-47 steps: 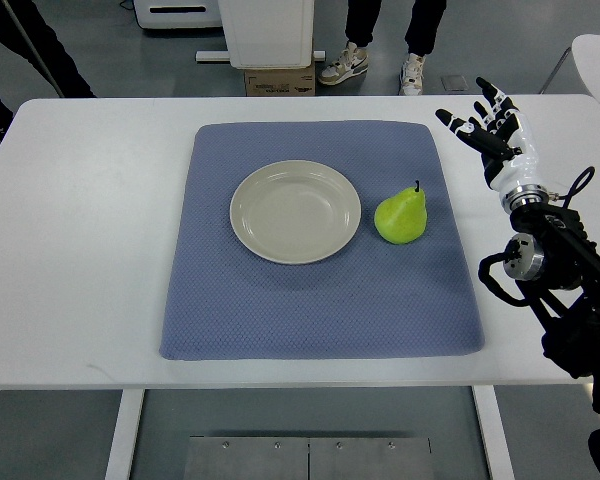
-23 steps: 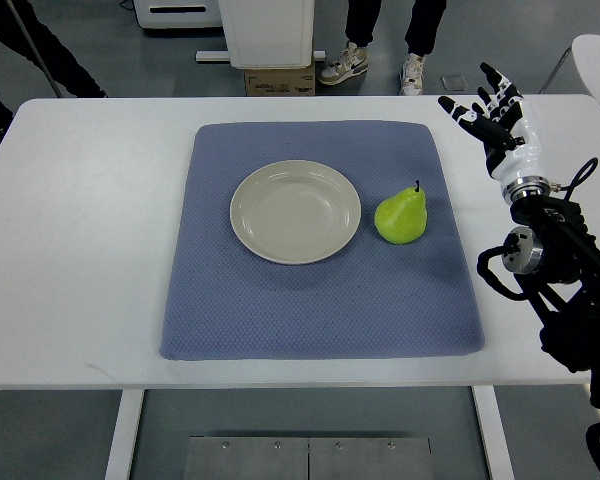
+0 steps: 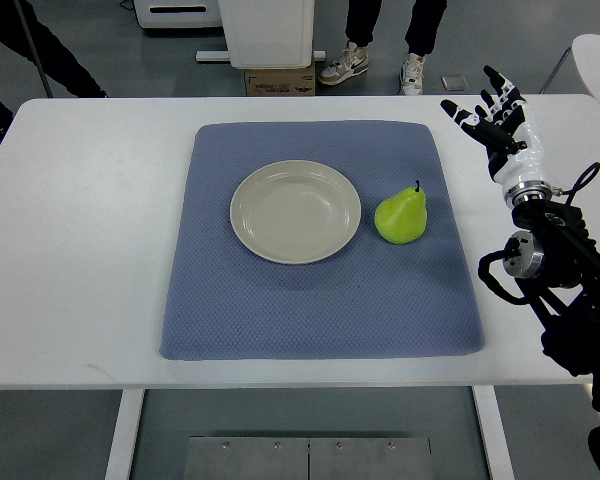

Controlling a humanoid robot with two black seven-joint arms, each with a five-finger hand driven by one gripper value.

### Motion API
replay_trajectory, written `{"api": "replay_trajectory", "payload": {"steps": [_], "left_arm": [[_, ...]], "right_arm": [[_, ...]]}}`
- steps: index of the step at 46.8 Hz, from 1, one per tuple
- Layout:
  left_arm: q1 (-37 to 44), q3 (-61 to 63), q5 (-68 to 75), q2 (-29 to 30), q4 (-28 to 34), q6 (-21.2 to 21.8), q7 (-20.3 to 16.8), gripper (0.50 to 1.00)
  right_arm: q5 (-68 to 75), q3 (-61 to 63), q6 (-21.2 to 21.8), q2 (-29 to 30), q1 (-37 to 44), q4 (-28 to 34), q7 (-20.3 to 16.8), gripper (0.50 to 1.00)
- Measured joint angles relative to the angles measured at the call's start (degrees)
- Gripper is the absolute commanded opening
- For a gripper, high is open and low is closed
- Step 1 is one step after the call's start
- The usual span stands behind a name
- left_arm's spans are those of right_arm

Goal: Place pear on plate with right hand

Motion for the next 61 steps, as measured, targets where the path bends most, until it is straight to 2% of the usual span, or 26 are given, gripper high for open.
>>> {"api": "replay_trajectory", "payload": {"steps": [12, 19, 22, 33, 41, 61], "left_arm": [[0.0, 0.0, 0.0, 0.0, 0.0, 0.0, 0.0, 1.0], [0.0, 0.0, 0.0, 0.0, 0.0, 0.0, 0.0, 1.0], [0.0, 0.0, 0.0, 0.0, 0.0, 0.0, 0.0, 1.0], [0.0, 0.0, 0.0, 0.0, 0.0, 0.0, 0.0, 1.0], [0.0, 0.0, 0.0, 0.0, 0.0, 0.0, 0.0, 1.0], [0.0, 0.0, 0.0, 0.0, 0.0, 0.0, 0.0, 1.0]], "right_arm": [[0.0, -2.1, -0.1, -1.2, 0.1, -0.9, 1.3, 1.0], [0.0, -2.0, -0.2, -0.8, 0.1, -1.9, 7.6, 0.998], [0.0, -2.0, -0.2, -0.7, 0.1, -2.0, 8.9, 0.998], [0.0, -6.3, 0.6, -0.9, -0.4, -1.7, 6.2, 0.998], [-1.1, -9.0, 5.9, -2.5, -1.3, -1.7, 5.4, 0.998], [-10.6, -9.4, 14.1, -4.8, -2.4, -1.6, 6.4, 0.995]]}}
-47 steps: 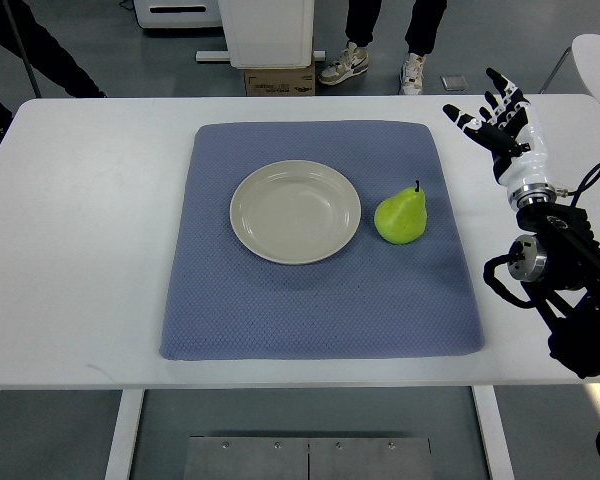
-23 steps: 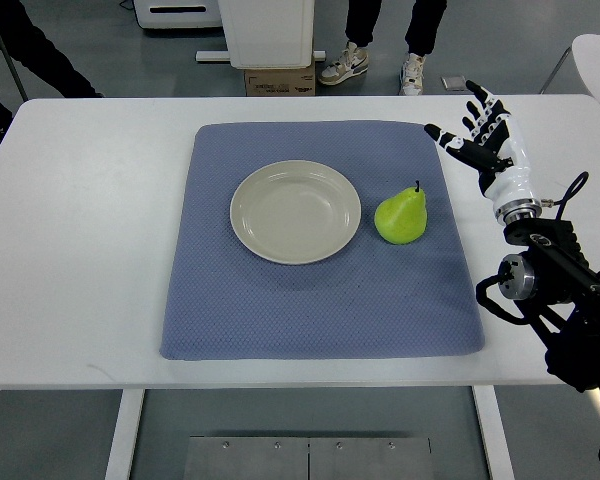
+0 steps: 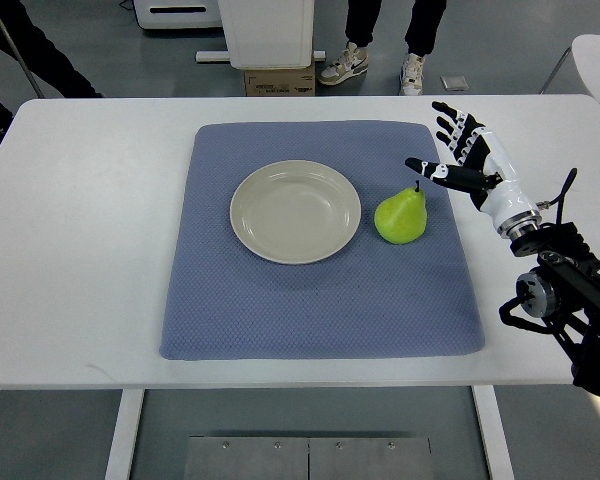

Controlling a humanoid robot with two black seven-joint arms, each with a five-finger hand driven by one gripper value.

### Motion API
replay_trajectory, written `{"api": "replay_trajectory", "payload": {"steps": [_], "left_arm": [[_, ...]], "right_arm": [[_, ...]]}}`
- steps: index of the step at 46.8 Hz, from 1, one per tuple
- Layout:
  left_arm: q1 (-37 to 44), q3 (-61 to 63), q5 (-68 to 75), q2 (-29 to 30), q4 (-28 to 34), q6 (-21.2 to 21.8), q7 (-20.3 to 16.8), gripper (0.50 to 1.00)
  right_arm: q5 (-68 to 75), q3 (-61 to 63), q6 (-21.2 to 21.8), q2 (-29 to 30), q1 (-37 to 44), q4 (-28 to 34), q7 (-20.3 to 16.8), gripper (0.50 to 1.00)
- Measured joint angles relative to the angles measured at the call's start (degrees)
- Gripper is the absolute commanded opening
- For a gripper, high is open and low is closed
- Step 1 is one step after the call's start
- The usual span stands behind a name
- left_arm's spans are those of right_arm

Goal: Place pear on plate with right hand
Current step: 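Move the open right hand down toward the green pear, then close the right hand fingers around the green pear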

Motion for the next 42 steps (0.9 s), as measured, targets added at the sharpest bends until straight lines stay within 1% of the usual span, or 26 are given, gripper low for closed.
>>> {"api": "replay_trajectory", "payload": {"steps": [5, 15, 30, 36, 42], "left_arm": [[0.0, 0.0, 0.0, 0.0, 0.0, 0.0, 0.0, 1.0], [0.0, 0.0, 0.0, 0.0, 0.0, 0.0, 0.0, 1.0], [0.0, 0.0, 0.0, 0.0, 0.0, 0.0, 0.0, 1.0], [0.0, 0.0, 0.0, 0.0, 0.0, 0.0, 0.0, 1.0], [0.0, 0.0, 0.0, 0.0, 0.0, 0.0, 0.0, 1.0]], "right_arm": [[-2.1, -0.3, 1.3, -0.4, -0.7, 0.1, 0.7, 0.995], [-4.1, -3.6, 1.4, -0.9, -0.8, 0.0, 3.4, 0.993], [-4.1, -5.0, 0.6, -0.2, -2.7, -0.8, 4.2, 0.991], [-4.1, -5.9, 0.4, -0.1, -2.9, -2.2, 5.5, 0.991], [-4.1, -7.6, -0.7, -0.1, -2.9, -3.9, 7.0, 0.991]]}}
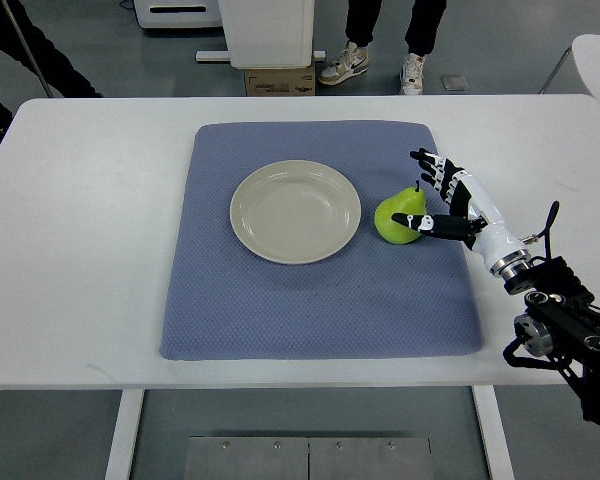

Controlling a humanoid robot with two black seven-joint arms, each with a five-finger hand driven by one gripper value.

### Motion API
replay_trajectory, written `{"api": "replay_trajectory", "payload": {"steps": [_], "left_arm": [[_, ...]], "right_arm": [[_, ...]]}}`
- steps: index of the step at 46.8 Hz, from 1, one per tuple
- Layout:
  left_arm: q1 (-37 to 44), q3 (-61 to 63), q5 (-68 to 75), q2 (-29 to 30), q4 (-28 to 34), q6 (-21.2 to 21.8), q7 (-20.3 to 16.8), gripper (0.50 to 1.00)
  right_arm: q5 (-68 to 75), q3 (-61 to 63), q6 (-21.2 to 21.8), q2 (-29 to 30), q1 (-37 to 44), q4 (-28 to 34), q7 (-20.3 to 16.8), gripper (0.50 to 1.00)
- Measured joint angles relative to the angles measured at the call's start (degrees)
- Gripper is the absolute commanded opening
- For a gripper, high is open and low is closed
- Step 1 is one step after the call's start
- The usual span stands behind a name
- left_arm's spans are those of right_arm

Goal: Place pear on plate with right hand
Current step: 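Close the right hand fingers around the green pear, then lift the pear with the right hand and carry it over the plate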

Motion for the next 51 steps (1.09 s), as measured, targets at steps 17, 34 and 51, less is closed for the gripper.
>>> {"api": "replay_trajectory", "payload": {"steps": [17, 34, 51], "left_arm": [[0.0, 0.0, 0.0, 0.0, 0.0, 0.0, 0.0, 1.0], [0.0, 0.0, 0.0, 0.0, 0.0, 0.0, 0.0, 1.0], [0.0, 0.0, 0.0, 0.0, 0.0, 0.0, 0.0, 1.0]], "right_arm": [[0.0, -3.8, -2.4, 1.6, 0.0, -0.8, 0.1, 0.985], [0.0, -6.9, -5.4, 3.5, 0.1, -1.0, 0.1, 0.962], [0.0, -7.0, -5.7, 4.2, 0.8, -4.6, 0.2, 0.849]]}}
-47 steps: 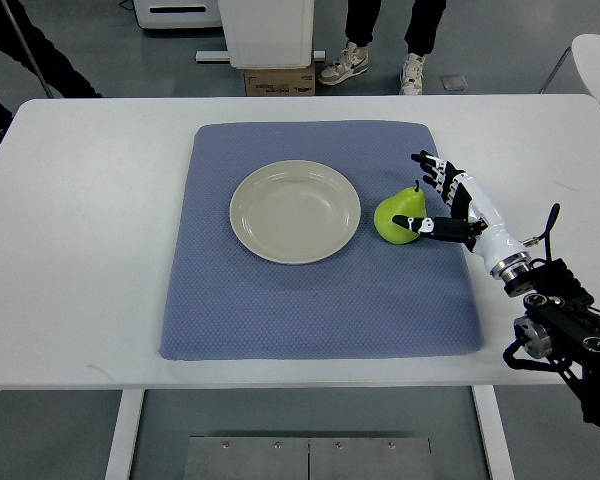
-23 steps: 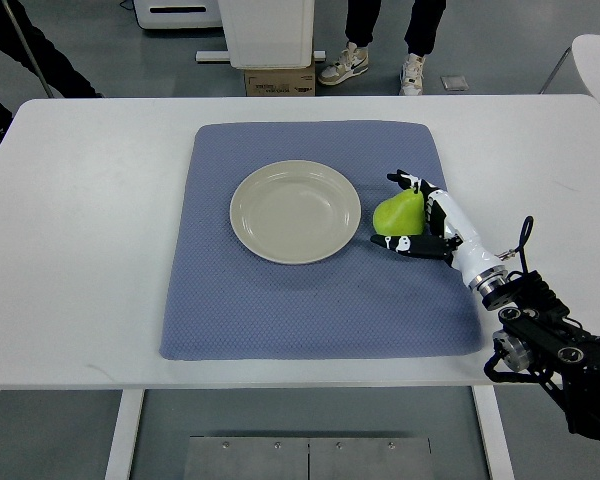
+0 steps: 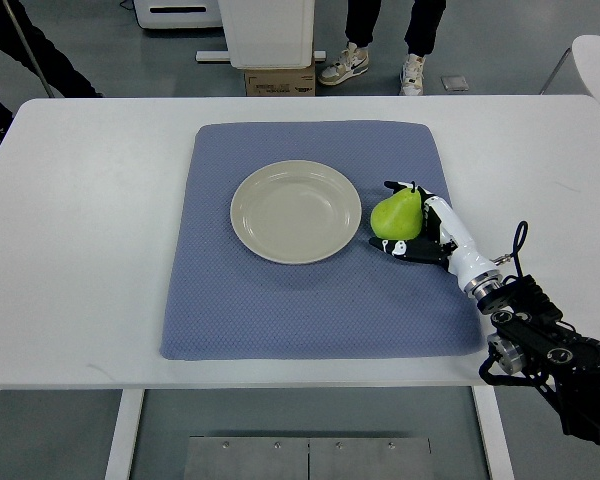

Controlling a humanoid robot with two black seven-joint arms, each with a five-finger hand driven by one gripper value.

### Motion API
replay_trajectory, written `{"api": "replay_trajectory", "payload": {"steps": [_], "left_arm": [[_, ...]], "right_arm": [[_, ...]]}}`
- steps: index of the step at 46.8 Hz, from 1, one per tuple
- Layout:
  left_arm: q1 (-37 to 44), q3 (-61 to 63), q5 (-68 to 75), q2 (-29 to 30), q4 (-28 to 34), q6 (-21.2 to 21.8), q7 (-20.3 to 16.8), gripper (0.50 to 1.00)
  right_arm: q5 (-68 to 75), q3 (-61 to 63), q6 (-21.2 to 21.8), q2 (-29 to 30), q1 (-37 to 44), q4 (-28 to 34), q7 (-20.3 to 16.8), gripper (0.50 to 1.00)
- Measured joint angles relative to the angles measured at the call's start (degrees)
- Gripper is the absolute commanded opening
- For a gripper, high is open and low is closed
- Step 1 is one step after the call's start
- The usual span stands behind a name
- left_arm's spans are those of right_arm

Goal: Place pear on plate with right hand
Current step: 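Lift the pear with the right hand and carry it over the plate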

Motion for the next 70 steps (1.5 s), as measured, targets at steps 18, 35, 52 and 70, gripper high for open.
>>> {"api": "replay_trajectory", "payload": {"steps": [18, 35, 52, 70], "left_arm": [[0.0, 0.0, 0.0, 0.0, 0.0, 0.0, 0.0, 1.0], [0.0, 0.0, 0.0, 0.0, 0.0, 0.0, 0.0, 1.0], [0.0, 0.0, 0.0, 0.0, 0.0, 0.0, 0.0, 1.0], [0.0, 0.0, 0.0, 0.0, 0.0, 0.0, 0.0, 1.0]], "right_arm": [[0.2, -0.2, -1.5, -0.2, 1.5, -1.7, -0.1, 0.5], [1.1, 0.5, -2.4, -0.4, 5.9, -1.2, 0.0, 0.5], [1.1, 0.1, -2.4, 1.6, 10.9, 0.9, 0.0, 0.5], [1.1, -4.5, -2.2, 6.9, 13.0, 3.6, 0.0, 0.5]]}}
